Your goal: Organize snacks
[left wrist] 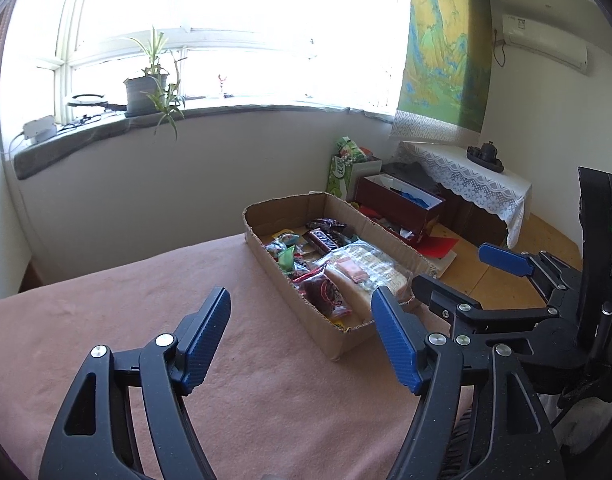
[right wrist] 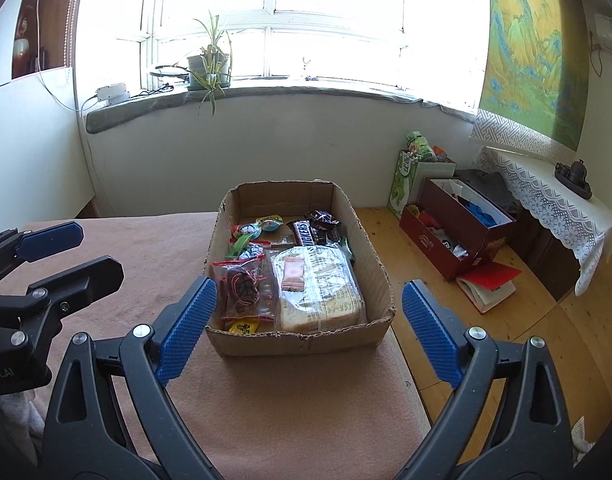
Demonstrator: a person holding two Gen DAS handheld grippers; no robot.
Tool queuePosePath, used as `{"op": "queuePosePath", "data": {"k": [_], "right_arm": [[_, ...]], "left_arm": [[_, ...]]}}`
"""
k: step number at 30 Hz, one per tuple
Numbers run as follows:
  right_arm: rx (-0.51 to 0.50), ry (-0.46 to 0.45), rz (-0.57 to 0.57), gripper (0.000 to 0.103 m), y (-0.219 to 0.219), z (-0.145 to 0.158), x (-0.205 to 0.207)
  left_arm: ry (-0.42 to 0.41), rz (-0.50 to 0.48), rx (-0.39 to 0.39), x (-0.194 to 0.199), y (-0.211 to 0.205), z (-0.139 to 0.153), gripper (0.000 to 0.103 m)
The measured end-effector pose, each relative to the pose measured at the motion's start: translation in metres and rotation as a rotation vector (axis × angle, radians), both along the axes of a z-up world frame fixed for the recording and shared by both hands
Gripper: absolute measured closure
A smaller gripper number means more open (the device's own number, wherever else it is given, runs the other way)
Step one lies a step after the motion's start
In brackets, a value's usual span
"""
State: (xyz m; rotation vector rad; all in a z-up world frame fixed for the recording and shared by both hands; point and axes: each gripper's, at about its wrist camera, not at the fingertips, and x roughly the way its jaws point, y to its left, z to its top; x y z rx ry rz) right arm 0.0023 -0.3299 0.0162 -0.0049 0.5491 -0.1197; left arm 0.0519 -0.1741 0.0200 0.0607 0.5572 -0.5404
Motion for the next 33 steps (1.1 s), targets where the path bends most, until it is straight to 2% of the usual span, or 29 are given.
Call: {"op": "queuePosePath", "data": {"k": [7, 10, 33], "right_arm": [[0.042, 0.005, -0.006, 0.007, 0.002, -0.006, -0.017], [0.046, 0.006, -0.005, 0.007, 0.002, -0.007, -0.021], [0.041, 0.014, -0.002, 0.007, 0.007, -0.008, -0.027]], "left_arm": [[0.003, 0.026, 0.009, -0.010, 0.006, -0.002, 0.030], [-0.005, 0.035, 0.014, -0.015, 0.006, -0.002, 0.024], [0.005, 0.048, 0.030, -0.023, 0.007, -0.007, 0.024]]}}
